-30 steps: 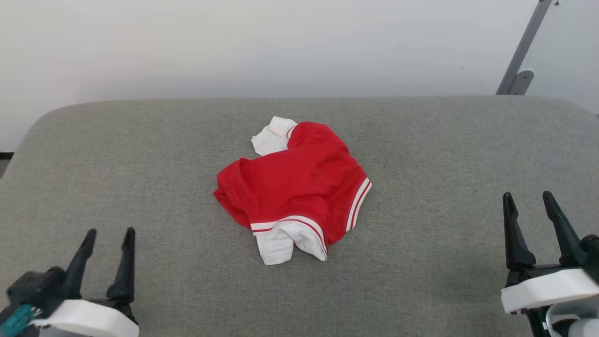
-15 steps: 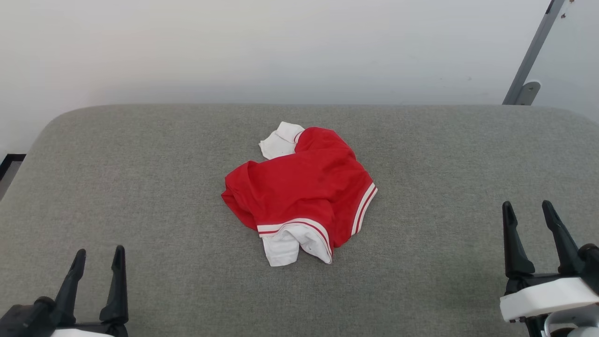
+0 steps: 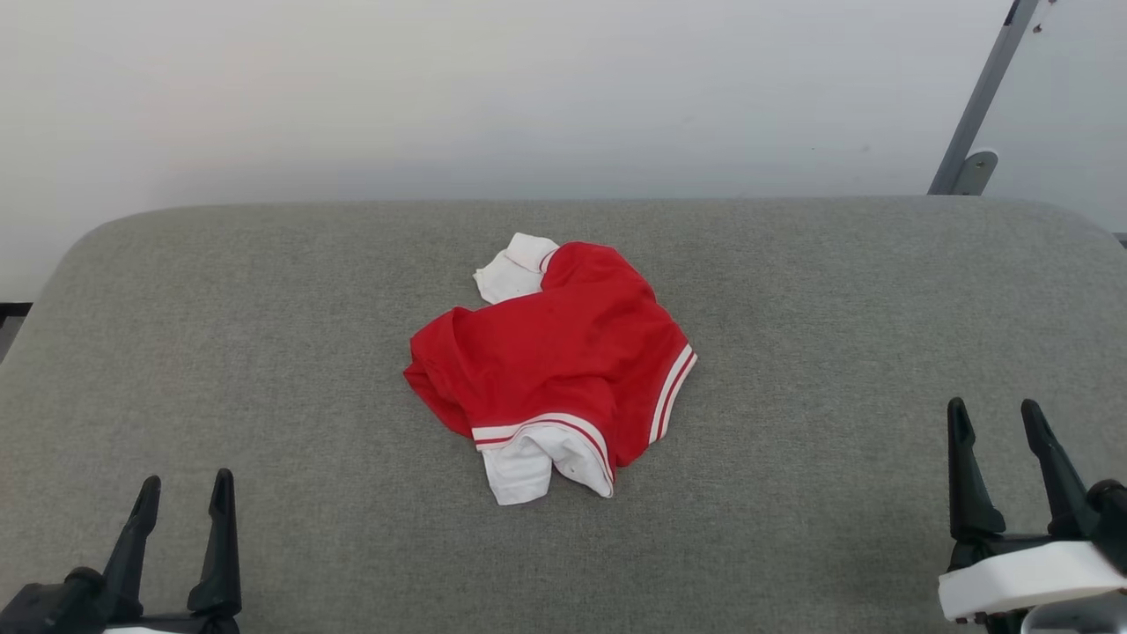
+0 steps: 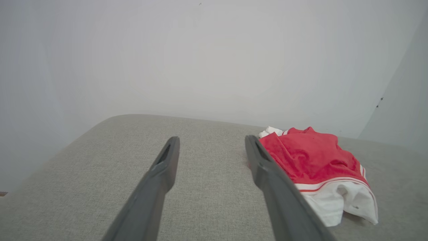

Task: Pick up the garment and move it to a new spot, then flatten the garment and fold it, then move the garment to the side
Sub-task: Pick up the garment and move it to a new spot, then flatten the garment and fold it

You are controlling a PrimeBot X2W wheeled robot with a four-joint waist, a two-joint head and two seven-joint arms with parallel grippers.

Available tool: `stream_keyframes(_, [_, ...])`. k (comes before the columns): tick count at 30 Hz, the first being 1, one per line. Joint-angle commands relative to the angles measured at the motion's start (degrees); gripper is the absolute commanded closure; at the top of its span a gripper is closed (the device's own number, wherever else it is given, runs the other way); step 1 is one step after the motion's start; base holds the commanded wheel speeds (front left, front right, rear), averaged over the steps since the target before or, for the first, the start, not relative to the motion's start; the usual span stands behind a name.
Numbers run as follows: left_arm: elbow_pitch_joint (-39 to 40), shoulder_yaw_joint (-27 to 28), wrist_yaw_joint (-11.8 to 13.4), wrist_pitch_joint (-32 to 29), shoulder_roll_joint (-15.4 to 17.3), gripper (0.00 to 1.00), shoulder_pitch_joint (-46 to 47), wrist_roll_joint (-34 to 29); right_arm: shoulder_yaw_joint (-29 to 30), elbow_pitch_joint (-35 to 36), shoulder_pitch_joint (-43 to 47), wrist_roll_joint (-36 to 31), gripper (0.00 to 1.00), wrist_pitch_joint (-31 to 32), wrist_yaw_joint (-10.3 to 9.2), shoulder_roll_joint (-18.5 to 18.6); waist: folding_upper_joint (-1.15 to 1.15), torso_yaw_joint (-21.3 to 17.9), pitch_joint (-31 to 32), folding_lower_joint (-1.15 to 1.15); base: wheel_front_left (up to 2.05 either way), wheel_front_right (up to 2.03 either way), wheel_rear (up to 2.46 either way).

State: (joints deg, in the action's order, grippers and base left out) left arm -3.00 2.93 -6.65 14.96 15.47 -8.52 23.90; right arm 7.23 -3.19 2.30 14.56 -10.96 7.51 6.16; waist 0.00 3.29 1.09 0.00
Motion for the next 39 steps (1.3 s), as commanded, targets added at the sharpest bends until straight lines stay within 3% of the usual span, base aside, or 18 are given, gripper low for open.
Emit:
stream_keyframes(1, [0.0, 0.3, -0.4, 0.3, -0.3, 0.0, -0.2, -0.4, 0.0, -0.1, 0.6, -0.3, 0.0, -0.4, -0.04, -0.2, 0.0, -0.1, 0.0, 0.0, 0.0, 0.0, 0.0])
stream_keyframes(12, [-0.3, 0.0, -0.8, 0.3, -1.4, 0.0, 0.7, -1.1, -0.7, -0.7, 0.5, -0.3, 0.0, -0.1, -0.03, -1.1, 0.0, 0.5, -0.1, 0.0, 0.0, 0.0, 0.0])
stream_keyframes(20, [-0.9, -1.9, -0.8, 0.3, -1.4, 0.0, 1.6, 0.0, -8.9, -1.7, -1.7, 1.1, 0.0, 5.7, -0.03, 0.7, 0.0, 3.6, -0.6, 0.0, 0.0, 0.0, 0.0])
stream_keyframes(29, [-1.9, -6.2, -0.8, 0.3, -0.7, 0.0, 5.4, 1.4, -24.9, -3.2, -9.0, 6.4, 0.0, 20.3, -0.04, 8.2, 0.0, 10.6, -4.1, 0.0, 0.0, 0.0, 0.0])
stream_keyframes(39, [-3.6, -11.4, -0.8, 0.3, -2.1, 0.0, 10.1, 2.4, -31.2, -7.6, -17.2, 7.1, 0.0, 34.0, -0.04, 13.5, 0.0, 18.4, -8.5, 0.0, 0.0, 0.0, 0.0])
